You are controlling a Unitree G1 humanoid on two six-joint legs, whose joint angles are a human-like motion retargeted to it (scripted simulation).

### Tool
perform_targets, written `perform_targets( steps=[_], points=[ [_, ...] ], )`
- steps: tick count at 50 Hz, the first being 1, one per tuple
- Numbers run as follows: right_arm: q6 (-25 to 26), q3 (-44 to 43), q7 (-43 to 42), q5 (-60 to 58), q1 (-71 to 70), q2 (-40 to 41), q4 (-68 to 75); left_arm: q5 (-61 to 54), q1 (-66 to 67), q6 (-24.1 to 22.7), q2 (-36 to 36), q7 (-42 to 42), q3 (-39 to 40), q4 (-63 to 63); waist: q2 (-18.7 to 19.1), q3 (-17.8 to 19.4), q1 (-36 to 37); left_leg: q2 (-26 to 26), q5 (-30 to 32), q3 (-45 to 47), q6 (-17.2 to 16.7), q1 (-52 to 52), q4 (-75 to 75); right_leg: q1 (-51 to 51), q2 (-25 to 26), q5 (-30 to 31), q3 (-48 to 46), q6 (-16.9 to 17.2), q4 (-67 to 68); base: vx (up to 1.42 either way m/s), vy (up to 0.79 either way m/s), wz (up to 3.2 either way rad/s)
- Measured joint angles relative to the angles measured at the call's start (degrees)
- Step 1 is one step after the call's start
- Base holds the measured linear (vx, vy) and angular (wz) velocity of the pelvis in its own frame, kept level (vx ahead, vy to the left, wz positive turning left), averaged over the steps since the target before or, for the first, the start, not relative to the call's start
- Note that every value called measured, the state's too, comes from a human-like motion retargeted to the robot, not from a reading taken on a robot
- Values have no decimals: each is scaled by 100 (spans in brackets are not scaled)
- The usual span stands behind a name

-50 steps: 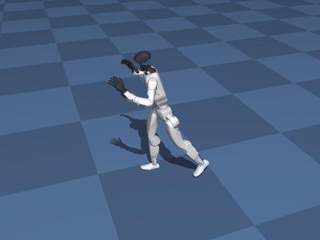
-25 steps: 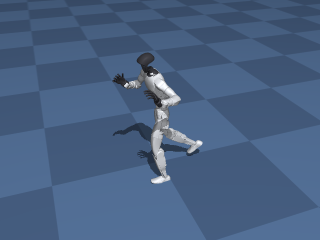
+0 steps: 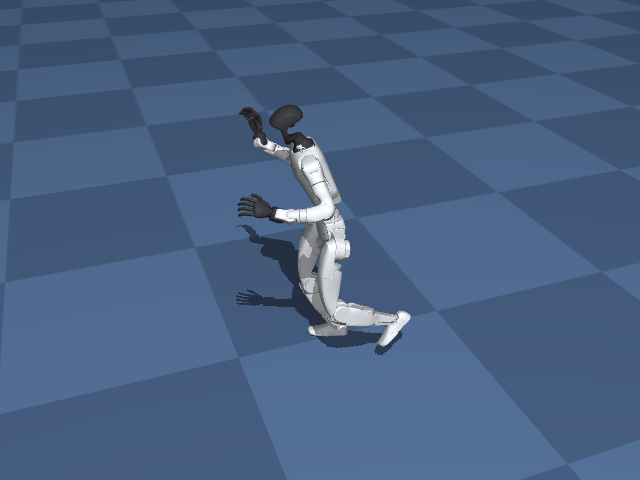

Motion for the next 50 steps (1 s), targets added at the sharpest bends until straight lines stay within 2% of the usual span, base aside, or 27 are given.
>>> perform_targets(
  steps=[2,3,6,8,10,11,12,13,15,17,19,22,25,28,30,32,33,35,37,38,39,40,42,44,46,48,50],
  points=[
    [364,222,-651,-629,-856,115,-13,-1,666,22,68,92,271,158,-220,-229,660,-60,-186,363,163,-609,-41,246,1,-35,179,143,-216,121,-19,-116],
    [371,446,-703,-724,-1171,268,-152,-9,975,2,111,120,406,219,-342,-349,1011,-130,-232,551,218,-844,-324,448,-12,71,274,234,-489,124,-14,-118],
    [409,1463,-572,-874,-1840,1032,-525,-295,1878,-90,289,305,1205,376,-788,-641,1939,-386,39,1154,219,-1186,-2209,1118,-58,956,653,498,-1525,128,-5,-119],
    [481,2238,-337,-960,-1984,1465,-638,-550,2341,-145,387,482,1849,481,-924,-756,2395,-491,428,1546,47,-1041,-4068,1630,-7,1753,895,572,-2098,132,9,-94],
    [423,3114,179,-955,-2046,1768,-689,-777,2658,-291,507,644,2529,584,-803,-799,2684,-455,693,1951,-320,-687,-5849,2210,218,2449,1161,566,-2428,134,17,-71],
    [201,3716,726,-407,-2113,1950,-731,-950,2761,-407,557,698,2905,623,-622,-757,2711,-392,800,2015,-555,-494,-6380,2486,390,2614,1299,528,-2330,133,20,-49],
    [47,4284,1199,-39,-2172,2092,-738,-1075,2844,-490,634,759,3273,673,-452,-744,2721,-323,932,1999,-712,-354,-6765,2616,545,2679,1387,513,-1995,131,19,-36],
    [27,4783,1523,-33,-2215,2158,-674,-1104,2887,-506,768,832,3624,744,-309,-787,2700,-241,1112,1823,-713,-319,-6855,2457,667,2548,1376,547,-1187,127,19,-14],
    [98,5512,2075,-88,-2196,2184,-605,-1102,2702,-354,1182,1046,4213,885,-32,-702,2553,-129,1155,1341,-455,-199,-6414,2239,665,2125,1078,266,306,119,20,36],
    [259,5752,2455,-27,-1893,2116,-634,-1078,2050,14,1785,1339,4568,1007,-101,-521,2306,-272,312,1067,81,-337,-5173,1657,154,1493,735,107,2027,112,16,97],
    [387,5722,2743,204,-1249,2065,-682,-1073,1111,345,2369,1621,4571,1015,-192,-445,1997,-375,-423,890,217,-439,-4182,1055,-196,957,612,-4,3144,113,10,118],
    [465,5446,3033,729,52,1888,-794,-1118,-459,539,2929,2006,3833,761,-190,-714,1285,-402,-700,565,-181,-172,-4049,116,-341,636,413,48,3502,118,1,138],
    [372,4795,3271,1102,1352,1445,-968,-797,-1639,524,2945,2043,2897,330,228,-1200,183,-166,-130,50,-743,434,-4960,-295,-229,686,-223,32,2049,120,-9,178],
    [436,3616,3141,1053,2382,907,-1045,-676,-2350,476,2738,1853,2047,-186,527,-1462,-955,45,827,-486,-1114,1001,-5675,-104,-218,1336,-849,324,-603,122,-30,206],
    [547,2700,2803,289,2900,459,-968,-589,-2819,472,2494,1664,1271,-504,482,-1439,-1495,95,1386,-697,-1288,1534,-6039,177,-314,1624,-877,578,-2310,121,-49,174],
    [558,2211,2581,-62,3125,145,-830,-499,-3188,357,2199,1356,438,-783,297,-1282,-1677,156,1589,-686,-1258,2108,-6109,274,-470,1617,-600,786,-3041,118,-58,88],
    [539,2023,2475,-352,3153,-23,-699,-349,-3353,272,2029,1128,43,-874,166,-1167,-1633,147,1576,-598,-1103,2372,-5969,337,-569,1732,-488,833,-3126,113,-58,16],
    [446,1872,2338,-742,2936,-342,-339,183,-3510,97,1682,521,-465,-966,-137,-916,-1385,72,1284,-239,-544,2577,-4963,528,-791,2136,-382,772,-2838,107,-52,-35],
    [330,1835,2308,-836,2270,-538,114,777,-3148,9,1439,69,-280,-1064,-48,-851,-1102,408,486,138,-300,1826,-2849,83,-755,1631,-317,537,-1322,97,-41,-70],
    [355,1929,2192,-874,1742,-508,339,1005,-2881,52,1277,-104,-88,-1061,-85,-710,-866,373,136,116,41,1653,-2213,164,-645,1306,-216,402,-1056,88,-39,-95],
    [385,1987,2043,-858,1208,-374,520,1059,-2512,80,1106,-207,148,-1073,-90,-621,-660,354,-169,66,198,1373,-1626,159,-552,985,-167,334,-687,86,-36,-92],
    [417,2028,1875,-816,671,-190,679,1026,-2093,101,932,-274,406,-1091,-78,-559,-469,344,-453,1,263,1039,-1065,110,-467,666,-143,300,-266,88,-31,-57],
    [422,2128,1401,-653,-110,303,707,707,-1203,82,596,-367,828,-1100,-180,-652,-29,162,-743,-21,368,271,-639,217,-397,473,-210,288,-183,89,-26,-24],
    [384,2277,998,-644,-537,498,553,414,-388,31,450,-433,1147,-1094,-407,-842,532,-116,-820,106,413,-403,-938,480,-364,605,-304,300,-590,89,-19,-7],
    [353,2519,872,-729,-805,406,324,78,401,-41,477,-489,1488,-1116,-700,-1022,1142,-384,-676,390,335,-786,-1953,835,-320,1006,-343,338,-1167,92,-10,-9],
    [363,2821,955,-866,-1085,204,37,-378,1150,-136,585,-486,1892,-1189,-931,-1135,1674,-555,-332,778,116,-796,-3543,1270,-206,1582,-318,432,-1681,98,-1,5],
    [386,3153,1071,-1015,-1469,6,-316,-852,1729,-238,680,-317,2255,-1287,-952,-1183,2071,-569,237,1276,-214,-544,-5296,1732,67,2180,-178,583,-1917,101,5,40]
  ],
)
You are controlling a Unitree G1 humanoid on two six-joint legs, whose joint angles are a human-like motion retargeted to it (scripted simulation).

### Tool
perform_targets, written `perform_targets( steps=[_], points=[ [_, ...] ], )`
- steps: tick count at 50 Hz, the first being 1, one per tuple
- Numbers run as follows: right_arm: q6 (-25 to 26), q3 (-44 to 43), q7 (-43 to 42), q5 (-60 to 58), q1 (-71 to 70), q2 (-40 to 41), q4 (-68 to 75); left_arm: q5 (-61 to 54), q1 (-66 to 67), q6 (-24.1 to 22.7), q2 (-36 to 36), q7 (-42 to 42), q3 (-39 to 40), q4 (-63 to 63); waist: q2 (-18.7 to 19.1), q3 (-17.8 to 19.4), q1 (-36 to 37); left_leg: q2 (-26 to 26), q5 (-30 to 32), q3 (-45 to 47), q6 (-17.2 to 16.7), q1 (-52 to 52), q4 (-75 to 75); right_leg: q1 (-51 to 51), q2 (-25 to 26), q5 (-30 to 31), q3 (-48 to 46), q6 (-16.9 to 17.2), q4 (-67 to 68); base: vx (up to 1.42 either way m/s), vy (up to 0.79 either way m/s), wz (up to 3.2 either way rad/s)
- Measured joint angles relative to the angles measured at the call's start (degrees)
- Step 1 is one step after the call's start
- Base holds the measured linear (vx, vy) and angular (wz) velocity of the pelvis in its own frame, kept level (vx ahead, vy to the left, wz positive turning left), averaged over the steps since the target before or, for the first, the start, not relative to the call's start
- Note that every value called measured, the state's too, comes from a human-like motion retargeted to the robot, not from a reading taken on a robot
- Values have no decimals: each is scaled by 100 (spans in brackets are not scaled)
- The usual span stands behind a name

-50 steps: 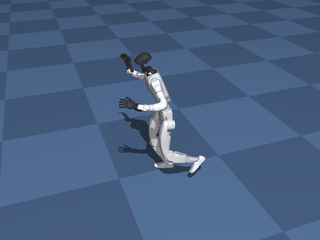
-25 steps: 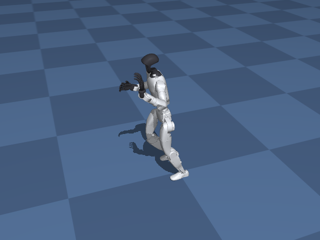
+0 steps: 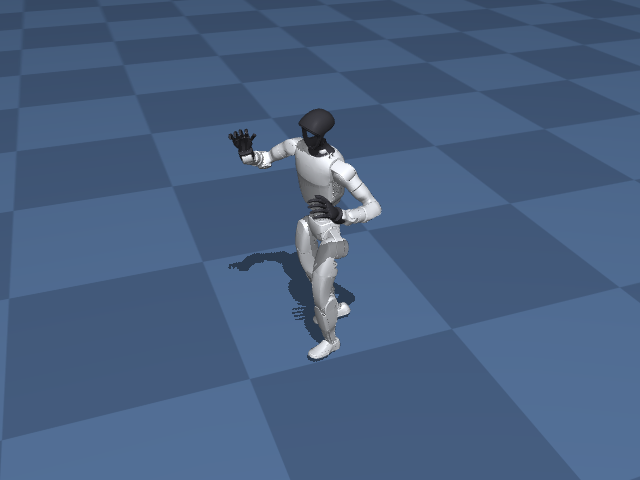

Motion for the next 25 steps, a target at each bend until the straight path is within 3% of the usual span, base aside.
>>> perform_targets(
  steps=[3,5,7,10,12,13,16,18,19,22,23,25],
  points=[
    [-7,997,181,-172,-1104,-34,-439,-519,522,-140,-130,-116,350,-201,395,-92,210,183,1265,1042,-480,295,-1576,410,702,539,753,174,595,100,4,80],
    [-14,1831,-58,-264,-2181,118,-550,-549,505,-89,-418,646,571,-376,740,-141,174,334,1728,1773,-637,372,-1840,208,1133,490,1168,267,1833,90,1,108],
    [46,2551,-138,-264,-3230,414,-569,-617,116,3,-783,845,551,-489,868,-71,0,345,841,2136,-232,444,-1415,-345,919,51,961,222,3550,78,0,146],
    [12,3353,125,-172,-3918,970,-612,-660,-948,44,-1350,707,100,-344,678,288,-398,384,-970,1636,597,142,763,-869,-188,-721,532,-208,5548,72,-3,230],
    [-7,3712,525,-236,-3610,1035,-557,-494,-1847,209,-1423,949,-187,65,641,550,-530,280,-1300,1018,600,-35,1571,-1244,-505,-1103,591,-515,6152,63,-4,291],
    [-4,3840,774,-358,-3306,943,-498,-518,-2246,260,-1429,1093,-271,212,660,639,-598,175,-1313,729,443,-22,1646,-1442,-554,-1253,653,-604,6236,62,-3,310],
    [-212,3749,1511,-1326,-1746,343,-346,-36,-2955,417,-1115,1436,65,414,986,684,-1003,8,-1036,-247,-161,322,1281,-1729,-432,-1442,549,-674,5470,65,-5,335],
    [-385,3127,1739,-2034,-96,-78,-268,828,-3187,884,-517,1594,585,629,1314,612,-1414,-19,-563,-1038,-570,653,782,-1636,-248,-1283,292,-605,4233,66,-9,391],
    [-409,2625,1754,-2114,877,-155,-196,770,-3402,838,-214,1671,640,662,1443,571,-1627,-34,-272,-1441,-749,809,543,-1508,-138,-1081,225,-514,3413,66,-14,427],
    [-282,1015,1799,-1750,3584,4,150,562,-4266,617,826,1824,233,838,1602,367,-2347,-158,474,-2268,-1137,1127,87,-1074,30,-308,531,-124,742,62,-23,454],
    [-150,502,1790,-1567,4227,128,263,504,-4729,729,1176,1993,-53,942,1559,316,-2595,-202,627,-2263,-1262,1166,49,-993,-45,-134,782,15,6,56,-33,446],
    [43,-60,1640,-1316,4966,24,597,-197,-5700,254,1635,2181,-800,949,1515,241,-3003,-168,724,-1781,-1410,1173,161,-1015,-279,-21,1243,374,-943,49,-37,403]
  ],
)
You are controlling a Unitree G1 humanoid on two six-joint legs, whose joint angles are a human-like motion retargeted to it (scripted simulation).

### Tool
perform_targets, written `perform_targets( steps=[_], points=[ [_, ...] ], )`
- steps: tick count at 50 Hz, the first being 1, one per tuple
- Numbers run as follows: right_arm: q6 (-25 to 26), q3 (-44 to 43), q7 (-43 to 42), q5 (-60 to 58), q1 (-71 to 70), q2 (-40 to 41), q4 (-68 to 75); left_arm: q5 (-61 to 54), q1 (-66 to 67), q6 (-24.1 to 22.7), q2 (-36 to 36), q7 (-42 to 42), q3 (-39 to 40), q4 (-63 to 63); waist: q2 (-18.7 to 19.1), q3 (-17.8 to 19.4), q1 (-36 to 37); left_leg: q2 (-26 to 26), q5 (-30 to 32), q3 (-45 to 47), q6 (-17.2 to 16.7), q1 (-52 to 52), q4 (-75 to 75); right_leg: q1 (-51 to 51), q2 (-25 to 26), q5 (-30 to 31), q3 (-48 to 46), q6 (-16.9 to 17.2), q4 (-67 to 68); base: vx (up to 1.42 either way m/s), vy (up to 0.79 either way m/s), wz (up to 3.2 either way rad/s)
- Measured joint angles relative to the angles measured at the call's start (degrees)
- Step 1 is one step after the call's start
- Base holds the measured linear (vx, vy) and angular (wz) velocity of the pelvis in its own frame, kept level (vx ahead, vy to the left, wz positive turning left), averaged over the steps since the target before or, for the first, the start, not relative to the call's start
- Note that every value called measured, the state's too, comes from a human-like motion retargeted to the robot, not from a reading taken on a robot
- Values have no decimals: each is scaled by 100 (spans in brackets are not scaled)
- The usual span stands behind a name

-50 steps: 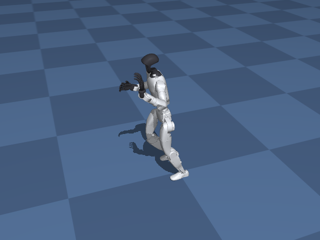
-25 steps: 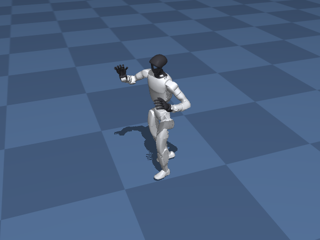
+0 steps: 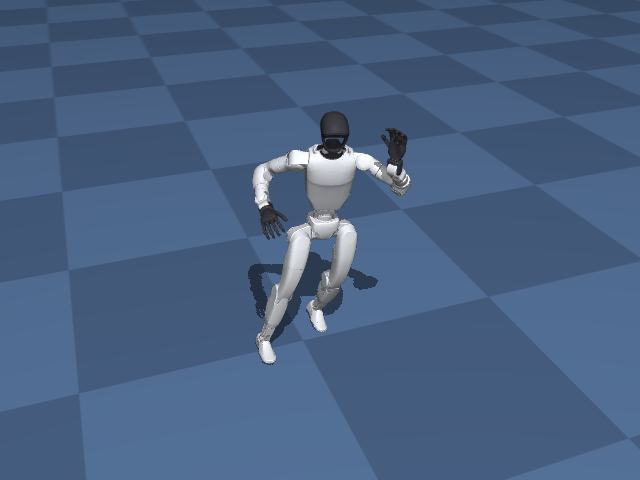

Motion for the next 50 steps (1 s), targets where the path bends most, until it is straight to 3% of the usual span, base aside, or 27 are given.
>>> perform_targets(
  steps=[2,5,7,8,10,12,15,17,20,23,26,28,30,31,32,33,35,37,39,42,45,47,50],
  points=[
    [167,-308,-340,130,261,-252,310,-611,-858,-538,-61,-94,-868,-50,10,24,-254,179,-306,810,153,-13,429,-65,-303,107,95,270,-280,40,-40,334],
    [408,-675,-947,283,177,-486,598,-665,-1459,-696,-803,-781,-2044,-266,-23,252,-388,504,-1326,1551,1118,-239,1948,81,-695,-134,-198,394,104,29,-42,254],
    [369,-867,-1356,634,-243,-586,761,-645,-1027,-723,-1274,-1379,-2384,-495,48,500,-275,938,-1934,1534,1401,-765,3692,105,-541,-1239,-446,259,1038,22,-41,154],
    [375,-907,-1524,770,-678,-535,895,-513,-625,-700,-1573,-1704,-2447,-534,42,646,-146,950,-2231,1363,1771,-986,4286,24,-460,-1677,-561,280,1543,18,-40,101],
    [417,-1187,-1777,845,-1645,-260,1153,-686,753,-671,-2046,-1898,-2185,-567,6,866,185,1116,-2585,1296,1865,-1412,5328,-210,-318,-2430,-666,-2,2702,24,-35,64],
    [592,-1575,-1998,751,-2858,217,1240,-1446,2441,-792,-2672,-1941,-1727,-382,-123,915,644,1208,-2704,1553,2096,-1764,5674,-280,-308,-2600,-760,-188,3103,32,-22,56],
    [949,-2063,-2539,579,-4401,482,777,-1673,4658,-590,-2967,-2104,-850,191,-316,688,1626,1277,-2541,2182,2271,-2137,5275,70,-332,-2189,-1019,-413,2503,42,-4,59],
    [1150,-1896,-2784,386,-5223,168,236,-2007,5662,-642,-2770,-2017,-386,567,-588,413,2370,1030,-2312,2593,2316,-2266,4319,298,-444,-1411,-1147,-378,1827,49,14,56],
    [1298,-952,-2634,254,-6343,-447,-525,-2630,6745,-765,-2204,-1487,594,1185,-1063,64,3165,558,-1753,3254,2016,-2141,2241,563,-661,-49,-1100,-244,1065,56,26,70],
    [1158,637,-2032,262,-7379,-451,-1183,-3263,7086,-855,-1791,-753,1779,1678,-927,26,3408,372,-1124,3858,1355,-1430,-114,997,-385,800,-828,-194,852,59,31,111],
    [860,2319,-1128,551,-7846,196,-1573,-3073,6959,-655,-1183,-308,2922,1989,-252,185,3155,552,-846,3953,1035,-792,-939,1262,127,730,-642,-379,1794,57,25,185],
    [690,3236,-743,862,-7740,770,-1589,-3379,6313,-907,-568,-65,3394,1866,-19,278,2871,651,-1364,3553,1289,-813,-358,960,78,272,-808,-551,3142,53,20,244],
    [666,3767,-402,728,-7493,1150,-1457,-3319,5253,-963,349,42,3593,1911,-16,455,2659,447,-1901,2971,1556,-929,28,298,-246,-264,-908,-655,4643,47,15,265],
    [1003,3732,-484,-570,-7411,1022,-1323,-3173,4553,-867,851,103,3490,2037,-74,585,2503,321,-2102,2690,1670,-1064,348,-25,-380,-523,-847,-669,5210,49,11,299],
    [1104,3716,-480,-1041,-7207,994,-1288,-3080,3826,-812,1294,198,3290,2142,-96,712,2315,206,-2269,2406,1731,-1171,622,-324,-467,-762,-779,-665,5687,54,8,330],
    [734,3737,-304,141,-6759,1165,-1451,-3095,3042,-842,1615,362,2898,2204,-48,832,2064,114,-2368,2116,1684,-1223,804,-575,-463,-957,-700,-623,5982,60,7,340],
    [583,3266,-211,796,-5787,896,-1738,-3015,1184,-824,1924,724,1396,2299,250,902,1553,97,-2489,1469,1540,-1284,1214,-919,-308,-1300,-680,-566,6131,70,8,329],
    [1002,2516,-239,29,-5002,320,-1788,-2932,-39,-765,1864,804,166,2109,562,913,1004,26,-2019,948,1191,-700,245,-1237,-178,-1455,-734,-542,5639,80,8,263],
    [565,1749,-307,1346,-3961,344,-1926,-2750,-857,-790,1704,507,-918,1694,855,846,411,206,-1424,595,934,-274,-347,-1337,-15,-1456,-1063,-597,4638,89,1,220],
    [520,595,-665,1442,-3035,197,-1675,-2645,-1283,-706,1411,-577,-1989,771,1048,736,-534,390,-311,364,682,212,-1049,-1262,190,-961,-1620,-488,2375,95,-11,202],
    [622,-382,-924,1711,-2506,153,-1295,-2696,-1174,-645,693,-1861,-3061,-150,949,647,-1382,414,516,482,434,588,-1023,-940,311,-555,-1878,-169,294,100,-29,194],
    [711,-975,-1189,1843,-2562,100,-1065,-2334,-883,-524,81,-2505,-3633,-503,717,680,-1613,396,688,765,676,806,-501,-683,328,-509,-1731,-35,-122,99,-39,114],
    [666,-1857,-1723,1953,-3176,-272,-798,-564,-176,-433,-416,-3141,-3773,-695,317,791,-1495,598,140,1175,1090,245,2103,-368,282,-777,-1521,-413,501,92,-40,12]
  ],
)
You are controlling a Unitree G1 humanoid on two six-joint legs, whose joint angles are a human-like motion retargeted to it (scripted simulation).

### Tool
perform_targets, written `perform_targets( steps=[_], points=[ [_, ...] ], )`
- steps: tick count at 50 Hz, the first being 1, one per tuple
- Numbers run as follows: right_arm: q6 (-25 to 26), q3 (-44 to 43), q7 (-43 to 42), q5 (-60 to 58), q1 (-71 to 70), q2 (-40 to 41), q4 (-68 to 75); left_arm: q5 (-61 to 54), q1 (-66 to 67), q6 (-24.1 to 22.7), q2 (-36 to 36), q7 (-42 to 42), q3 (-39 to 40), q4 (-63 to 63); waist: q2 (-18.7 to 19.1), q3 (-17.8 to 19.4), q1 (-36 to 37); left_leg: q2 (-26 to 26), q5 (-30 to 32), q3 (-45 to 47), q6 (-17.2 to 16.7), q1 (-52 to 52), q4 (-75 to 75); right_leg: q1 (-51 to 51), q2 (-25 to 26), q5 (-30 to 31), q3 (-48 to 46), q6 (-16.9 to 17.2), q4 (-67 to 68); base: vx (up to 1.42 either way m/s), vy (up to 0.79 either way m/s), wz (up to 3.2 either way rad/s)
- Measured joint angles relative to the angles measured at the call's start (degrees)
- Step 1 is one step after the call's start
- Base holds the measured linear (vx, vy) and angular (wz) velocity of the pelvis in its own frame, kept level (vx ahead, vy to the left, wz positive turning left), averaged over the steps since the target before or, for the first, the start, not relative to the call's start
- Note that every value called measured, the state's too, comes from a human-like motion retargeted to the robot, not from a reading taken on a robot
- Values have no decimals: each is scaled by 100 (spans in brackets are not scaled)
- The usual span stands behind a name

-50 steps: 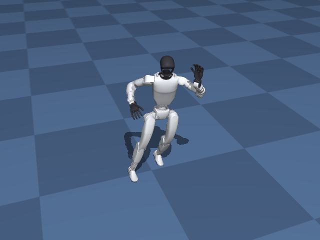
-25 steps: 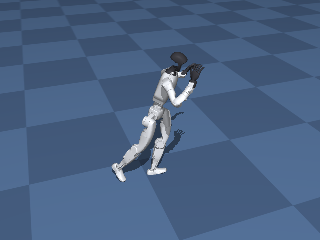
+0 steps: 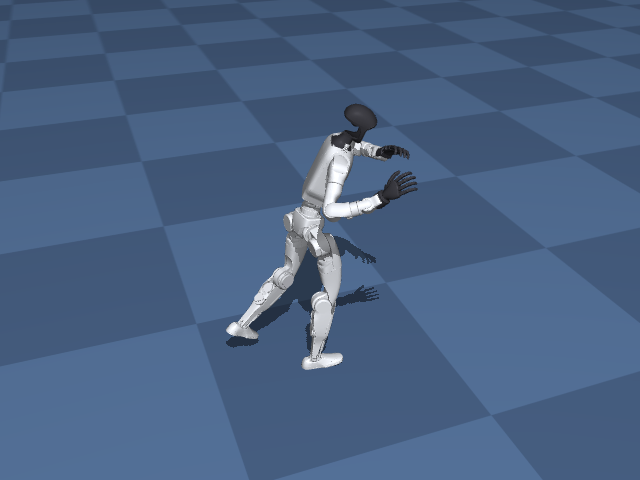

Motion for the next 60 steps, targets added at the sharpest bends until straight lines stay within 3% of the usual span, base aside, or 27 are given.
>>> perform_targets(
  steps=[3,7,10,13,15,18,20,22,25,27,28,29,30,33,37,40,43,45,47,48,49,50,52,53,55,58,60],
  points=[
    [-259,-163,-834,423,-1335,-323,41,1252,1355,192,-134,444,950,106,-179,294,775,252,-887,-107,404,-990,2492,-130,229,-1089,284,-473,1484,89,-33,-104],
    [-829,660,-1456,1046,-2537,-165,-492,1129,3535,488,-754,1141,2648,593,-546,160,2306,77,-1225,61,534,-2251,3492,148,241,-1571,845,-511,1967,104,-20,-132],
    [-645,1301,-836,766,-2744,353,-637,712,4627,423,-1156,1339,3566,1081,-1097,-180,3539,-271,-1338,523,1065,-2893,2161,466,-48,-823,1346,-77,1210,110,-6,-140],
    [-262,2129,103,11,-2685,1106,-525,-713,5378,77,-1324,1659,4434,1620,-1582,-308,4431,-398,-914,1243,792,-2750,-620,922,-344,443,1852,243,362,116,13,-148],
    [-173,2921,592,14,-2562,1597,-387,-1869,5579,-186,-1324,1922,4892,2045,-1536,-198,4829,-359,-570,1528,350,-2295,-2545,1471,-299,1180,2084,345,-71,119,28,-119],
    [-185,4245,1190,1066,-2135,2086,-138,-2760,5581,-301,-983,2458,5487,2825,-942,173,4900,-114,-95,1034,-173,-1696,-3364,2305,39,1462,2061,106,463,118,34,-25],
    [-164,4806,1443,1424,-1782,2115,-32,-2781,5269,-189,-497,2906,5811,3190,-666,395,4684,-68,-203,642,-97,-1505,-2791,2251,61,1106,1594,-115,1887,112,34,84],
    [-139,4858,1611,1207,-1279,1970,-36,-2683,4575,-88,66,3180,6092,3118,-700,512,4337,-212,-969,467,269,-1596,-1715,1688,-264,418,1126,-322,3627,110,29,132],
    [-166,4389,1742,967,-100,1872,-87,-2552,3163,-28,697,3152,6238,2400,-754,476,3637,-426,-1704,211,432,-1562,-927,673,-440,-379,930,-508,5253,108,21,137],
    [-143,3868,1801,1160,867,1980,-61,-2805,2063,-1,797,2128,5662,1601,-619,254,3123,-464,-1669,-31,277,-1263,-1260,-17,-298,-618,812,-576,5305,111,14,112],
    [-86,3597,1770,1289,1310,2086,-5,-3421,1459,-108,657,1591,5118,1081,-507,133,2893,-451,-1540,-163,231,-1041,-1577,-308,-203,-665,704,-603,5055,114,8,91],
    [-93,3308,1734,1418,1685,2158,69,-3032,952,71,814,1483,4765,961,-407,19,2646,-411,-1334,-294,181,-813,-1900,-522,-95,-630,554,-592,4599,116,4,82],
    [-132,3010,1694,1548,2027,2213,152,-2140,493,393,1118,1589,4507,1043,-314,-92,2392,-359,-1089,-426,130,-583,-2227,-698,21,-554,383,-563,4040,119,1,86],
    [-106,2116,1446,1524,2534,2190,498,-1626,-293,432,671,2098,3267,373,-61,-269,1526,-375,29,-850,-13,47,-2926,-645,285,34,-90,-210,1334,125,-7,110],
    [-184,1035,861,1693,2574,2144,880,-1447,-1054,454,19,1701,1290,-27,-321,-241,734,-586,1092,-1358,-159,1031,-3076,-300,317,360,-305,450,-876,130,-20,96],
    [-631,326,439,2921,2065,2246,808,-931,-715,356,-395,1595,398,49,-669,-155,638,-819,930,-1355,97,897,-1314,-43,240,558,101,223,-660,122,-23,-9],
    [-1008,-411,-93,3458,996,2174,812,251,641,620,-501,1778,800,413,-731,-37,936,-495,-30,-943,383,-13,1304,-69,375,-507,369,-406,772,115,-19,-75],
    [-1973,-744,-1055,3848,-64,2288,494,792,1923,705,-716,2059,1555,672,-734,-18,1268,-166,-548,-710,596,-691,2596,-164,454,-1208,498,-619,1720,115,-15,-87],
    [-496,-916,-2644,-547,-417,1375,1273,1020,3359,406,-849,2016,2590,843,-872,-231,1775,53,-863,-389,816,-1459,3165,-181,453,-1476,699,-601,2011,118,-13,-105],
    [139,-948,-3962,-1680,-551,1226,1378,995,3970,326,-852,2141,2987,963,-1005,-367,2085,98,-971,-227,916,-1781,3176,-65,428,-1474,810,-551,1898,121,-11,-114],
    [142,-841,-4359,-2041,-635,1167,1263,878,4448,258,-806,2199,3237,1136,-1158,-502,2431,94,-1035,-62,989,-2048,2990,94,374,-1366,929,-470,1688,123,-10,-116],
    [-169,-663,-4293,-2016,-694,1154,1039,715,4859,196,-733,2223,3412,1336,-1321,-635,2794,65,-1076,104,1049,-2289,2706,274,306,-1206,1052,-373,1430,125,-6,-123],
    [215,-258,-2365,-573,-863,1377,869,127,5465,469,-469,2135,3726,1923,-1718,-867,3446,-81,-921,480,1029,-2544,1482,619,95,-538,1347,-153,836,127,1,-123],
    [-596,223,-1616,790,-1059,1642,232,-316,5639,367,-344,2194,3892,2195,-1890,-926,3718,-173,-752,652,905,-2566,642,809,-19,-122,1455,-10,533,128,9,-108],
    [-620,964,-893,1170,-1311,1483,-120,-959,5906,211,-85,2397,4374,2683,-2058,-986,4192,-249,-395,989,520,-2379,-1300,1218,-99,695,1652,222,78,130,18,-103],
    [-463,2382,-67,443,-1826,1004,-615,-1296,6140,-57,368,2750,5547,3252,-1676,-729,4647,-59,61,1251,-375,-1674,-3587,2250,195,1511,2005,218,-281,132,29,-91],
    [-579,3459,331,181,-2168,762,-1039,-1408,6144,-184,779,3017,6407,3396,-1316,-440,4725,83,300,854,-641,-1322,-3741,2782,380,1619,2047,27,147,127,33,-18]
  ],
)
